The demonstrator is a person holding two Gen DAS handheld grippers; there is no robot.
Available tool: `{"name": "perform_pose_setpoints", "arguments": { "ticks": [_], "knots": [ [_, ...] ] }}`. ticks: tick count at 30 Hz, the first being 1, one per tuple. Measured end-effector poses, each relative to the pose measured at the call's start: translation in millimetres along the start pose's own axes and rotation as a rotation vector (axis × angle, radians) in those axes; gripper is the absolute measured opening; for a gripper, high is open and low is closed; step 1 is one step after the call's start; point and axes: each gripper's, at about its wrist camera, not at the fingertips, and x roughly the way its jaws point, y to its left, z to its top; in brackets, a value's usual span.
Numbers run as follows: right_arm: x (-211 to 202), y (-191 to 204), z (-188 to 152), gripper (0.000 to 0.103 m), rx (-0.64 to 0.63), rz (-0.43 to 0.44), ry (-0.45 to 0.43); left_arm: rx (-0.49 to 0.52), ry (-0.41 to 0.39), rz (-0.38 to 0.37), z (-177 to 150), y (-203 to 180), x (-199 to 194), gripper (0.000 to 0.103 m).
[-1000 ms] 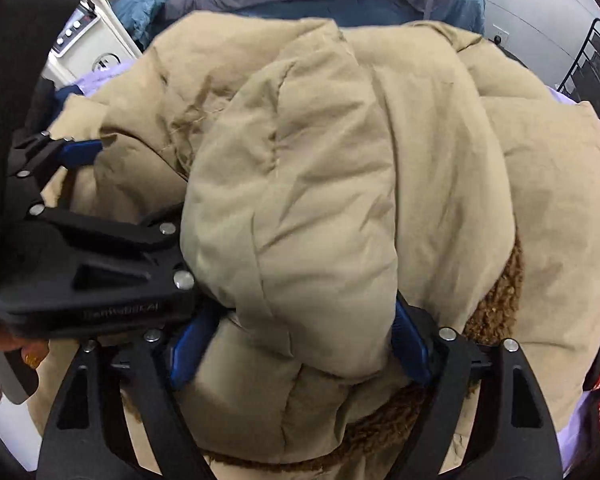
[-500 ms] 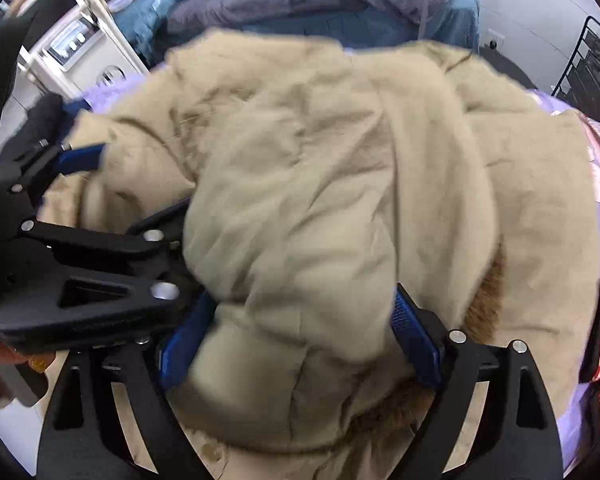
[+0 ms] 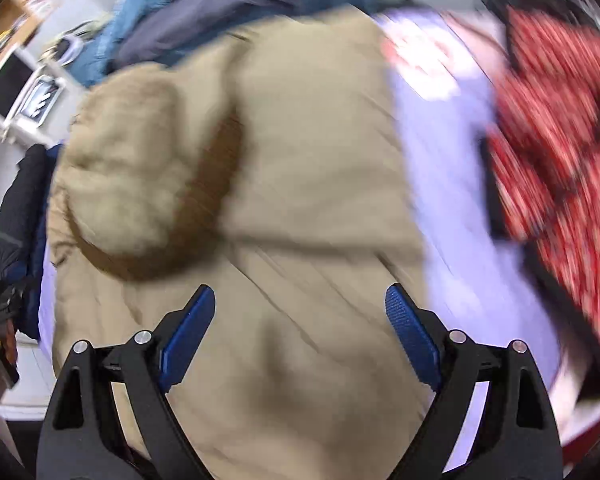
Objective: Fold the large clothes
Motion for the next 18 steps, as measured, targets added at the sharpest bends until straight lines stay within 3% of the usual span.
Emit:
{"name": "perform_pose_setpoints", "arguments": {
  "ticks": [3,5,10,13,16,18],
  "knots": [
    [2,-45,-35,0.086,0.098,0.056,0.073,-0.069,0.066,-0.03,-44,21,5,0.096],
    [4,-63,-56,0.086,0.134,0.122,0.11,-0.107,0.094,-0.09,-62,24,10,0.096],
    [23,-71,-96,0.076,0.135,0.185,0.197,-0.131,0.172,-0.191,-99,15,37,0.095],
    [32,-76,-111,0.071,0.152,0.236,0.196,-0.209,0.199,-0.241,-115,13,49,0.093],
    [36,-80,-119,0.054,0.214,0.28,0.184,-0.256,0.207,-0.279,-120,15,51,0.08],
    [35,-79,-122,0.033,0.245,0.322,0.187,-0.261,0.213,-0.307,-122,14,48,0.066]
  ]
}}
